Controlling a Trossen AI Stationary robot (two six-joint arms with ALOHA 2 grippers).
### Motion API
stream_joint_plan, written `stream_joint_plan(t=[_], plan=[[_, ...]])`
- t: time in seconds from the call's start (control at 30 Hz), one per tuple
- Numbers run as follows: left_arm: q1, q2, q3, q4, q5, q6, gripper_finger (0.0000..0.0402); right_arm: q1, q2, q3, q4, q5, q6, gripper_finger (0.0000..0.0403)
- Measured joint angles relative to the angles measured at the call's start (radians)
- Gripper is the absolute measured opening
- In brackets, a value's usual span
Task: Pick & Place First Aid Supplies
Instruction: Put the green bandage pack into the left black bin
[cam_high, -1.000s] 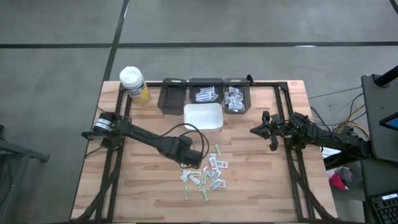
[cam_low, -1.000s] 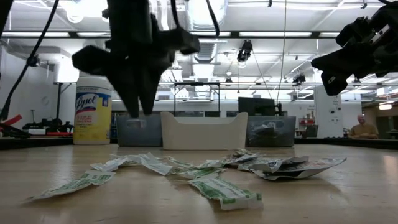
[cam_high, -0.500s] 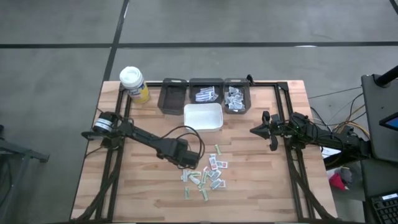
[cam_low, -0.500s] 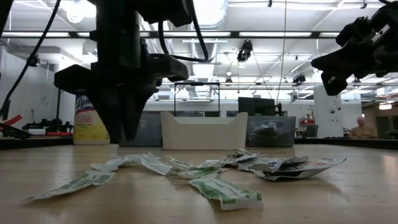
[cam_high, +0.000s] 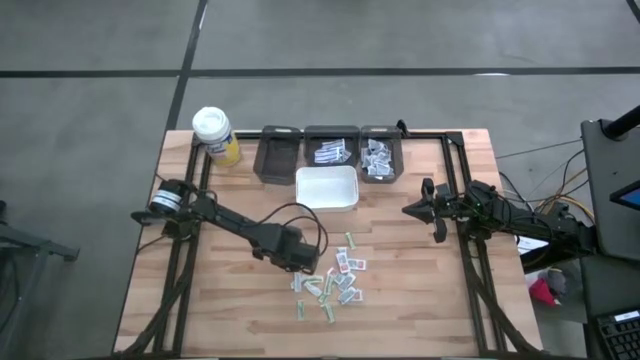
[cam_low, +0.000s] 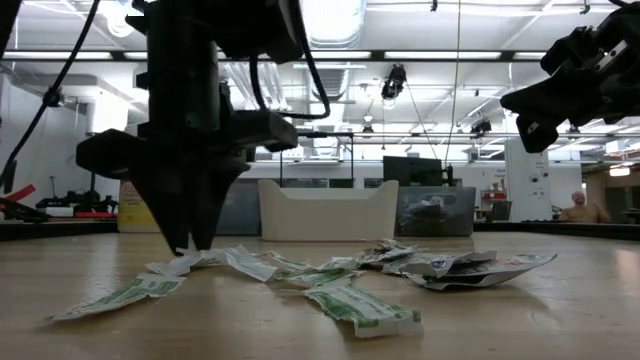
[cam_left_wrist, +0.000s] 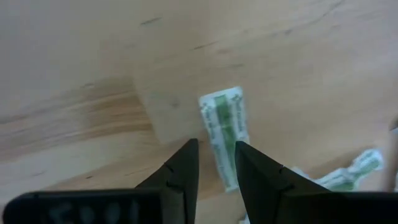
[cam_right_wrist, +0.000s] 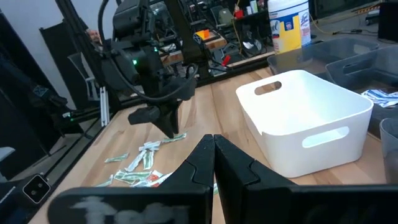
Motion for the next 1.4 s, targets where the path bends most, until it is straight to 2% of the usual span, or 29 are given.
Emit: stream_joint_plan(t=[0.47, 0.6, 0.77, 0.9, 1.03, 1.1, 1.27, 1.4], plan=[[0.002, -0.004, -0.060, 0.040, 0.012, -0.024, 0.0095, 0.000, 0.000, 0.000, 0.000, 0.000, 0.000, 0.0008], [0.002, -0.003, -0.076, 0.034, 0.010, -0.026, 0.0070, 0.000, 0.000, 0.000, 0.000, 0.000, 0.000, 0.0008], [0.002, -0.002, -0.104, 0.049, 0.001, -0.021, 0.0011, 0.000, 0.000, 0.000, 0.000, 0.000, 0.000, 0.0008], [0.002, -0.002, -0.108, 0.050, 0.000, 0.012, 0.0006, 0.000, 0.000, 0.000, 0.000, 0.000, 0.001, 0.0008], [0.002, -0.019, -0.092, 0.036, -0.008, 0.107, 0.0002, 0.000, 0.000, 0.000, 0.000, 0.000, 0.012, 0.0008], [0.001, -0.032, -0.080, 0.026, -0.028, 0.153, 0.0001, 0.000, 0.000, 0.000, 0.000, 0.000, 0.020, 0.0008], [0.006, -0.104, -0.040, -0.069, -0.203, 0.206, 0.0000, 0.000, 0.000, 0.000, 0.000, 0.000, 0.020, 0.0008], [0.020, -0.197, -0.004, -0.217, -0.297, 0.208, 0.0000, 0.000, 0.001, 0.000, 0.000, 0.000, 0.020, 0.0008]])
